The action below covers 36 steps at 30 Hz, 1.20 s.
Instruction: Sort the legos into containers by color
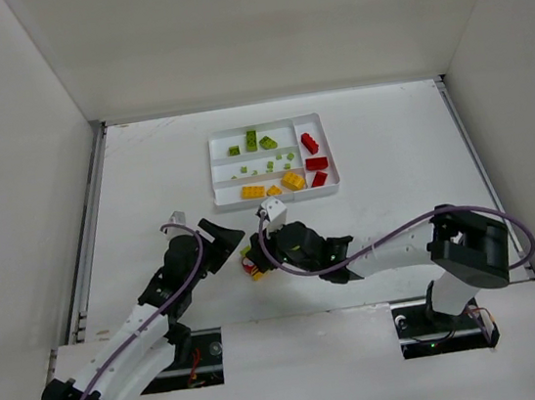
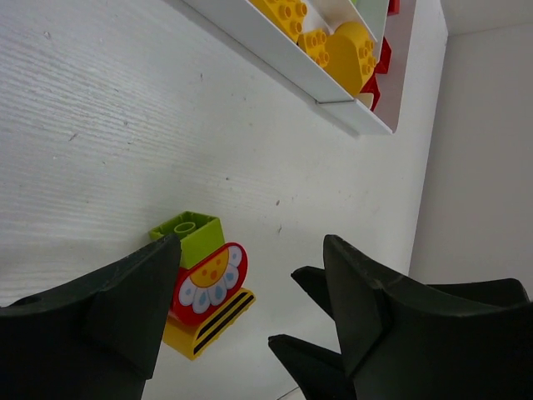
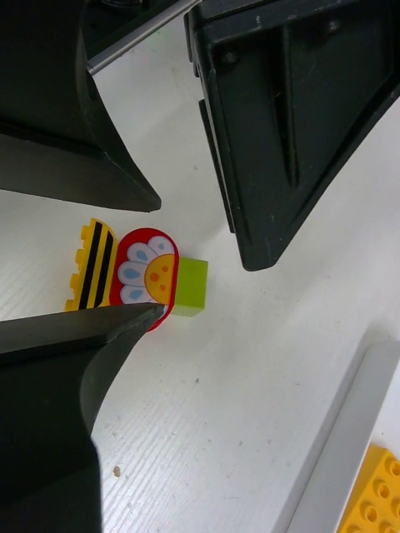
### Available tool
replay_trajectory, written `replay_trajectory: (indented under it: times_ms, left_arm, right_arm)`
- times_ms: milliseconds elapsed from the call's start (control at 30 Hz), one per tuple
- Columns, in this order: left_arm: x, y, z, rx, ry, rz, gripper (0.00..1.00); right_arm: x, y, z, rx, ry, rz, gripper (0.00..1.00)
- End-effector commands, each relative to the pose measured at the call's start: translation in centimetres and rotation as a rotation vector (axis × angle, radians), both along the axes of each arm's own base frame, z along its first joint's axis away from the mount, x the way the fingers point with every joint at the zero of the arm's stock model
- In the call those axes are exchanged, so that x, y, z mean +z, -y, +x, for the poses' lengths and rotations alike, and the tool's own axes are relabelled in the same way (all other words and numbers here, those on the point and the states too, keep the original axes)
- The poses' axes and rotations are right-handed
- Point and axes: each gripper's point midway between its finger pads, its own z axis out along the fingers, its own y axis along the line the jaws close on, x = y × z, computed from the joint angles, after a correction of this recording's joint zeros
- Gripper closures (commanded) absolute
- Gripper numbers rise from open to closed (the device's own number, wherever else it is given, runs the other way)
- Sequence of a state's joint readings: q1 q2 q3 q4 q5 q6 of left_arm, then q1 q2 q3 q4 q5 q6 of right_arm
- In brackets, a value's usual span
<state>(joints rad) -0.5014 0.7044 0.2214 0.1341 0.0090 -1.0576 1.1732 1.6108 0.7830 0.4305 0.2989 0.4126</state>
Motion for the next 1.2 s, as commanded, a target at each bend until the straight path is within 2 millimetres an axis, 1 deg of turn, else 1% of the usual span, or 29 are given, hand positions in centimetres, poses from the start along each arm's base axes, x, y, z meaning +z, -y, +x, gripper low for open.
replay_trajectory:
  times_ms: [0, 33, 100, 167, 233, 300, 367, 433, 567, 667, 733, 800, 900, 967, 1033, 1100, 1167]
  left_arm:
    - [0.6, 0.1, 0.5, 0.026, 0.018, -0.054, 0.33]
    - [0.6, 0.1, 0.5, 0.026, 0.017, -0.053, 0.33]
    - [0.3, -0.2, 0.5, 0.034, 0.016, -0.042, 0.33]
    - [0.1, -0.5, 0.6, 0.045, 0.015, -0.034, 0.34]
    - [-0.2, -0.8, 0.6, 0.054, 0.011, -0.025, 0.34]
    - [-0.5, -1.0, 0.6, 0.055, 0.004, -0.019, 0.34]
    - [-0.8, -1.0, 0.5, 0.05, -0.006, -0.01, 0.34]
    - [-1.1, -1.1, 0.4, 0.044, -0.012, -0.002, 0.34]
    - [-1.8, -1.3, 0.0, 0.043, -0.028, 0.007, 0.34]
    - [-1.8, -1.5, -0.2, 0.046, -0.027, 0.006, 0.34]
    - [-1.7, -1.3, -0.3, 0.036, -0.022, -0.001, 0.33]
    - [-1.8, -1.0, -0.5, 0.019, -0.023, -0.007, 0.33]
    - [-1.8, -0.6, -0.8, -0.007, -0.027, -0.018, 0.28]
    - [-1.2, -0.1, -0.9, -0.03, -0.011, -0.046, 0.24]
    - [-0.2, 0.5, -0.9, -0.057, 0.02, -0.085, 0.22]
    - [0.6, 1.0, -1.0, -0.08, 0.039, -0.113, 0.22]
    - [0.9, 1.0, -1.0, -0.084, 0.049, -0.122, 0.23]
  right_arm:
    - [0.9, -0.7, 0.0, 0.008, 0.011, 0.032, 0.44]
    - [0.3, -0.6, -0.1, 0.005, 0.007, 0.009, 0.4]
    - [-1.3, -0.2, -0.2, -0.024, -0.007, -0.043, 0.24]
    - [-2.6, 0.2, -0.7, -0.058, -0.014, -0.092, 0.1]
    - [-3.7, 0.3, -1.5, -0.067, -0.019, -0.132, 0.03]
    - [-4.8, 0.2, -2.3, -0.069, -0.026, -0.169, 0.0]
    - [-6.1, 0.2, -2.8, -0.074, -0.032, -0.198, 0.0]
    - [-6.8, 0.1, -3.0, -0.075, -0.04, -0.207, 0.06]
    - [-6.9, 0.0, -2.7, -0.092, -0.028, -0.202, 0.19]
    - [-6.8, 0.4, -2.2, -0.122, -0.006, -0.204, 0.33]
    - [-6.5, 0.4, -2.1, -0.125, 0.001, -0.194, 0.39]
    - [-5.6, 0.4, -1.9, -0.127, 0.007, -0.167, 0.41]
    - [-3.9, 0.0, -1.9, -0.107, 0.022, -0.118, 0.41]
    - [-2.8, -0.5, -1.9, -0.072, 0.02, -0.083, 0.41]
    - [-2.3, -0.7, -1.6, -0.055, 0.01, -0.06, 0.41]
    - [-1.2, -0.7, -1.1, -0.055, 0.007, -0.028, 0.41]
    - [0.0, -0.7, -0.6, -0.052, 0.004, 0.012, 0.41]
